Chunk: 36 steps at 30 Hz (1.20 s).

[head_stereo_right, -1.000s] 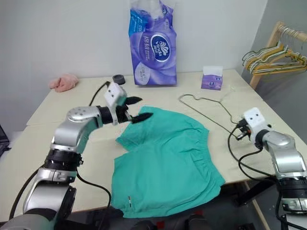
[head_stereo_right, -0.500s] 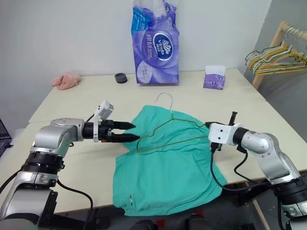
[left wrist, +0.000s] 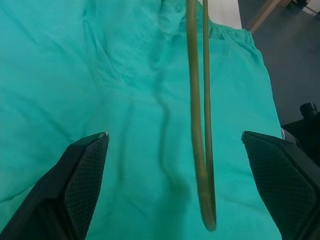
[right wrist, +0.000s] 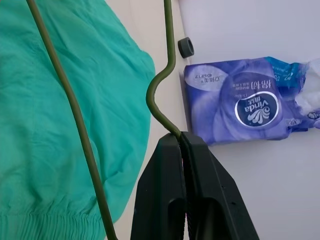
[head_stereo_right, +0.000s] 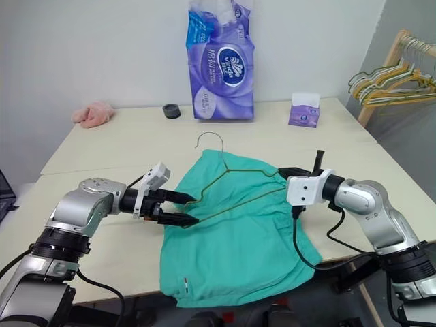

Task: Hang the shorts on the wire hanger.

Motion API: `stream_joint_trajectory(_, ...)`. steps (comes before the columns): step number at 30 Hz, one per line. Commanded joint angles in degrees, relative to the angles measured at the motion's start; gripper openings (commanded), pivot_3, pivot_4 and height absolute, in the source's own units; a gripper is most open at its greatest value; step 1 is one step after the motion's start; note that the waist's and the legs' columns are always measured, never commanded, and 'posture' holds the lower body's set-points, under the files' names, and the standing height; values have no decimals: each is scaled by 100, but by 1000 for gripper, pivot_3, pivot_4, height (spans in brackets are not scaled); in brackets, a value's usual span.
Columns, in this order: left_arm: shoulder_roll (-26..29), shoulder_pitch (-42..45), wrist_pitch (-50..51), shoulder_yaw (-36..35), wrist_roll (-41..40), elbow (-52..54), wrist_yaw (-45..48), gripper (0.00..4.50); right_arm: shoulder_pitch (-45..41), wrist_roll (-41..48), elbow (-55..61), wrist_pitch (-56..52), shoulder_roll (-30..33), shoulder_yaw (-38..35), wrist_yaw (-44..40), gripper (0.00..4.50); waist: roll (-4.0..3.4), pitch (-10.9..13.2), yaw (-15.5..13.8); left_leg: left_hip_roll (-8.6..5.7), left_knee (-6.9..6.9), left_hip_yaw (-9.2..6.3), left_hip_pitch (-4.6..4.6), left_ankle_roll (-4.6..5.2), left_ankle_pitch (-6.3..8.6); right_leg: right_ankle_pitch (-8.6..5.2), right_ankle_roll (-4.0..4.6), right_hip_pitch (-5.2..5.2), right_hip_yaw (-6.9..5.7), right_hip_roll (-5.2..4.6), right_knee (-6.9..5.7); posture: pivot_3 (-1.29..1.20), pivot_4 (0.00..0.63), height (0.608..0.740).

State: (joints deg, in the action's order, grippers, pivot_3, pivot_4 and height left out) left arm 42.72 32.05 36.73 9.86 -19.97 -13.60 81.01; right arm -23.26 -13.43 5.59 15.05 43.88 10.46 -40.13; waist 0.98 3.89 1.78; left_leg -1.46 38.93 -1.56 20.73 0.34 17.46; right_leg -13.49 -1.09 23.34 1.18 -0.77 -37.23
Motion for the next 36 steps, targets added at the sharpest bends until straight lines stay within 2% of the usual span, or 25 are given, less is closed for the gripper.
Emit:
stream_joint_trajectory(1,68,56,-79,43,26,130,95,4320,-125,51,184,79,-20,-109,-25,2,0,0,3,0,0,1,0,0,0,0,0,0,1,0,0,-53,33,740)
stream_joint_trajectory(3,83,20,-74,67,17,150,170,3900,-135,86,179,63,-36,-130,-33,0,0,0,7,0,0,1,0,0,0,0,0,0,0,0,-1,-54,33,740)
stream_joint_trajectory(15,136,-329,-33,241,-50,626,423,169,-194,212,231,37,-158,-191,-90,0,0,0,6,0,0,0,-1,0,0,0,1,0,1,0,-3,-53,36,740)
stream_joint_trajectory(16,133,-345,-40,239,-50,633,422,22,-188,215,242,35,-159,-194,-95,0,0,0,7,0,0,0,-1,0,0,0,1,0,0,0,-2,-53,36,740)
stream_joint_trajectory(22,84,-363,-21,227,-93,520,454,22,-176,252,285,22,-166,-192,-126,0,0,0,7,0,0,1,-1,1,0,0,0,0,0,0,-3,-54,38,740)
stream_joint_trajectory(27,43,-375,-98,199,-79,445,400,22,6,516,502,-146,-88,-90,-556,0,-1,0,7,0,0,1,-2,1,0,0,1,0,0,1,-3,-53,39,740)
stream_joint_trajectory(30,44,-420,-248,240,25,455,348,0,121,561,620,-174,-12,-73,-713,708,0,0,-1,0,0,0,-1,1,0,0,0,0,-1,0,-3,-53,39,740)
stream_joint_trajectory(32,74,-489,-465,303,136,520,344,0,187,538,696,-263,42,-66,-807,1340,-1,0,0,0,0,-1,-1,1,0,0,0,-1,-2,0,-3,-53,39,740)
stream_joint_trajectory(36,9,-506,-728,268,270,593,85,0,470,875,1149,-1198,314,-168,-1326,2698,-1,0,-14,0,0,-1,-2,1,0,0,0,-1,-1,0,-3,-53,41,740)
